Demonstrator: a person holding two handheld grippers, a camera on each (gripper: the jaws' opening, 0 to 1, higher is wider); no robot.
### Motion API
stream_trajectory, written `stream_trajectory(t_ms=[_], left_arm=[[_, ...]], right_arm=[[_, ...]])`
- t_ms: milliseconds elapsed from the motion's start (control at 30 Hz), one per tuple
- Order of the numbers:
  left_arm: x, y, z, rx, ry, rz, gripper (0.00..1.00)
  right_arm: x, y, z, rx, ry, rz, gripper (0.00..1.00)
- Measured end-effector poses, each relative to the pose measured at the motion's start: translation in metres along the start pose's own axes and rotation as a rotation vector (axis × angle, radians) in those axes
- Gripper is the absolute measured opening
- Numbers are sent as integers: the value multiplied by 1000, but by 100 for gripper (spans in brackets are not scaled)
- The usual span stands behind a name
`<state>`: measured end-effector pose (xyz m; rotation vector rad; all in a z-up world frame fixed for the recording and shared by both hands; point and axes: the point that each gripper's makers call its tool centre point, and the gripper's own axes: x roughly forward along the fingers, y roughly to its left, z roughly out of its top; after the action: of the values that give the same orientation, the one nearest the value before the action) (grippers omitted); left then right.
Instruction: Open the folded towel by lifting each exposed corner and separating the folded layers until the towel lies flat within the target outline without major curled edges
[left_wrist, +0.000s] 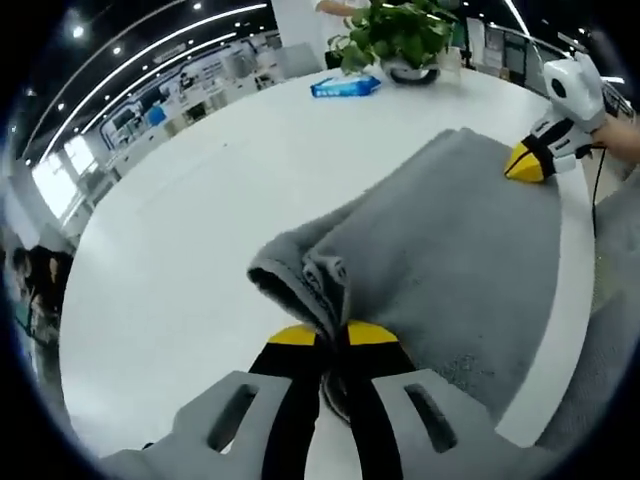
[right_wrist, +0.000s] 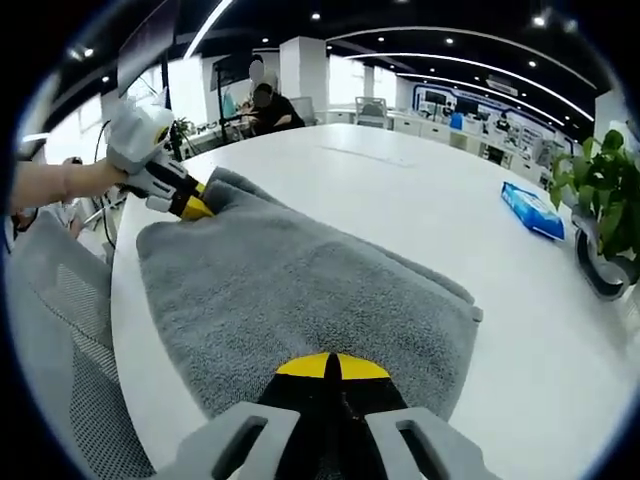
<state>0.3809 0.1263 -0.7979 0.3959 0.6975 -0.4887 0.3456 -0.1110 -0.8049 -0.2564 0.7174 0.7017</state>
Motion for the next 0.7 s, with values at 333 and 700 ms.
stream_trajectory(t_ms=[333, 700], left_arm=[[-3, 4, -1, -114, -114, 22, 10], [-45, 36, 59, -541, -442, -25, 35]], right_arm=[[0, 3, 0, -83, 3, -47, 0], [-6, 0, 4, 59, 11, -67, 2]])
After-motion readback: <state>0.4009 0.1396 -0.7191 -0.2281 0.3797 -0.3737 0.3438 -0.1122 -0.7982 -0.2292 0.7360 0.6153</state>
